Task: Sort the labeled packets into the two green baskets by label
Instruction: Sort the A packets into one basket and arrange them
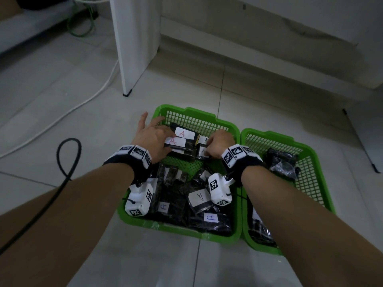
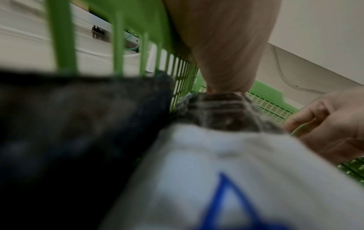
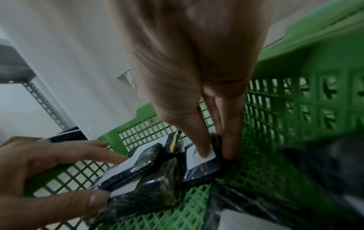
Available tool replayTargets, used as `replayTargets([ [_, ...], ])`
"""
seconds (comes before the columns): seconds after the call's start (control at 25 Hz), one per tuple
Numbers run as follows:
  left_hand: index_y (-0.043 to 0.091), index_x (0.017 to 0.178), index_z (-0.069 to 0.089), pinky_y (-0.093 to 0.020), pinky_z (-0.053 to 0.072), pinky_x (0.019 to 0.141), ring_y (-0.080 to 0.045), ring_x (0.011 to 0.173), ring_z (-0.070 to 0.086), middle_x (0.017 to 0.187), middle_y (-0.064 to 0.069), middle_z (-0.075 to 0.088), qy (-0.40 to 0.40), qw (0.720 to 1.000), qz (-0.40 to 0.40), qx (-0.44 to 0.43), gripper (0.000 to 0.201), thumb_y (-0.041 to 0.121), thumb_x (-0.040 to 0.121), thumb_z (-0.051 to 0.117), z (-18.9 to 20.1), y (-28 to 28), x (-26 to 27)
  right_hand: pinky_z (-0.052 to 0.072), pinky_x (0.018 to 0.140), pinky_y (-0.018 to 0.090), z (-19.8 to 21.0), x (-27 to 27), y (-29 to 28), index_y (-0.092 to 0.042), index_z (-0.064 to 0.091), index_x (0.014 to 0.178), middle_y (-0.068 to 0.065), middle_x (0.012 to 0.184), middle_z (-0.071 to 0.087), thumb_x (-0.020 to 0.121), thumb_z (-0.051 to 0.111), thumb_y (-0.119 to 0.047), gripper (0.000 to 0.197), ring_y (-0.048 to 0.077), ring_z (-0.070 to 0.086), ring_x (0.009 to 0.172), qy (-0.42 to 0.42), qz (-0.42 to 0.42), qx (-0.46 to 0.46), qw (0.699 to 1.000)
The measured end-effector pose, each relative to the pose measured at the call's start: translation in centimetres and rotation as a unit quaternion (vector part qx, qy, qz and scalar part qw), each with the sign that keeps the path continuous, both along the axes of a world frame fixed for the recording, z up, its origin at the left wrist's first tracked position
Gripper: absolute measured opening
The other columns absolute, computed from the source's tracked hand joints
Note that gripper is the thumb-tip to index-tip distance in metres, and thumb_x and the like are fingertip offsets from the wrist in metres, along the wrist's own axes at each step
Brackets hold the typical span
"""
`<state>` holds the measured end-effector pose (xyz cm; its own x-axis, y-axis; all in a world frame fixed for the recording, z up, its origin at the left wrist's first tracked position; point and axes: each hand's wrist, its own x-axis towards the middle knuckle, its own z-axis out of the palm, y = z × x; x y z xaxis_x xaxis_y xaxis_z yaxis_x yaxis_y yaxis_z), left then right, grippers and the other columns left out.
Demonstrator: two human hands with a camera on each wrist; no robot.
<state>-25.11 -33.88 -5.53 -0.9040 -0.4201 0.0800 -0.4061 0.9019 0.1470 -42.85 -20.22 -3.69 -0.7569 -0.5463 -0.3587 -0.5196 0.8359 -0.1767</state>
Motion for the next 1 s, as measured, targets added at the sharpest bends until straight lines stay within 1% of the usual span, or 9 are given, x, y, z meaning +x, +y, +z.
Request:
replayTargets([
  [0.16,0.036,0.124,0.062,-0.055,-0.007,0.119,-0.014,0.146,0.023,0.132,0.019,0.059,0.0,1.0,-0.001,0.005,0.045,0.046,0.081,0.069,0.1,0.0,-0.1,0.061,0.079,0.035,2.1,1.0,1.0,0.0,0.073,0.103,0.013,0.102,0.073,0.083,0.079,-0.015,0.025,0.027,0.072,0.091,0.005,0.035,0.046,0.998],
  [0.28,0.035,0.124,0.063,-0.054,-0.007,0.119,-0.014,0.146,0.023,0.132,0.019,0.058,-0.006,1.0,0.001,0.006,0.045,0.046,0.081,0.07,0.3,0.1,0.0,0.055,0.061,0.031,2.7,3.0,1.9,0.006,0.072,0.098,0.02,0.091,0.07,0.081,0.081,-0.018,0.031,0.026,0.067,0.076,-0.043,0.123,0.119,0.984],
  [0.36,0.035,0.125,0.062,-0.054,-0.008,0.119,-0.013,0.146,0.022,0.133,0.019,0.058,-0.005,1.0,0.002,0.008,0.045,0.045,0.082,0.07,0.3,0.1,-0.1,0.048,0.058,0.03,2.6,4.0,2.5,0.007,0.071,0.098,0.024,0.098,0.071,0.081,0.079,-0.017,0.03,0.029,0.069,0.08,-0.054,0.144,0.13,0.98],
  [0.52,0.037,0.125,0.062,-0.054,-0.008,0.12,-0.012,0.146,0.022,0.133,0.02,0.057,-0.012,1.0,0.003,0.007,0.045,0.046,0.081,0.069,0.3,0.0,-0.2,0.057,0.074,0.034,4.4,3.0,2.9,0.006,0.071,0.108,0.02,0.109,0.073,0.086,0.079,-0.025,0.039,0.032,0.071,0.092,-0.15,0.126,0.1,0.975],
  [0.68,0.037,0.126,0.061,-0.054,-0.008,0.12,-0.013,0.147,0.021,0.134,0.021,0.056,-0.013,1.0,0.005,0.008,0.046,0.047,0.081,0.067,0.2,-0.1,-0.3,0.061,0.087,0.043,6.1,0.1,3.0,0.005,0.065,0.109,0.012,0.108,0.068,0.096,0.064,-0.012,0.022,0.027,0.071,0.094,-0.21,0.016,-0.01,0.978],
  [0.76,0.037,0.126,0.061,-0.054,-0.008,0.119,-0.012,0.147,0.02,0.134,0.021,0.056,-0.011,1.0,0.004,0.011,0.046,0.047,0.081,0.067,0.3,0.0,-0.3,0.058,0.091,0.033,6.1,-0.2,2.9,-0.006,0.057,0.108,0.011,0.11,0.056,0.099,0.055,-0.008,0.01,0.027,0.061,0.1,-0.18,0.03,-0.009,0.983],
  [0.84,0.038,0.126,0.061,-0.054,-0.008,0.12,-0.012,0.147,0.021,0.134,0.021,0.057,-0.006,1.0,0.004,0.007,0.046,0.048,0.081,0.067,0.2,-0.1,-0.2,0.044,0.072,0.016,5.6,0.4,2.4,-0.012,0.047,0.104,0.012,0.109,0.047,0.103,0.047,-0.009,0.004,0.035,0.053,0.11,-0.121,0.081,0.043,0.988],
  [0.88,0.038,0.126,0.061,-0.054,-0.008,0.12,-0.012,0.147,0.02,0.134,0.021,0.057,-0.007,1.0,0.005,0.007,0.046,0.048,0.082,0.067,0.2,-0.1,-0.2,0.037,0.067,0.015,4.9,0.8,2.3,-0.012,0.046,0.103,0.011,0.108,0.045,0.104,0.045,-0.01,0.002,0.035,0.051,0.109,-0.106,0.104,0.062,0.987],
  [1.0,0.037,0.126,0.061,-0.054,-0.008,0.12,-0.012,0.147,0.02,0.135,0.02,0.056,-0.009,1.0,0.003,0.011,0.046,0.048,0.082,0.067,0.2,-0.2,-0.2,0.037,0.074,0.027,3.3,1.5,2.1,-0.011,0.05,0.095,0.009,0.097,0.05,0.102,0.044,-0.016,0.01,0.022,0.046,0.092,-0.07,0.14,0.072,0.985],
])
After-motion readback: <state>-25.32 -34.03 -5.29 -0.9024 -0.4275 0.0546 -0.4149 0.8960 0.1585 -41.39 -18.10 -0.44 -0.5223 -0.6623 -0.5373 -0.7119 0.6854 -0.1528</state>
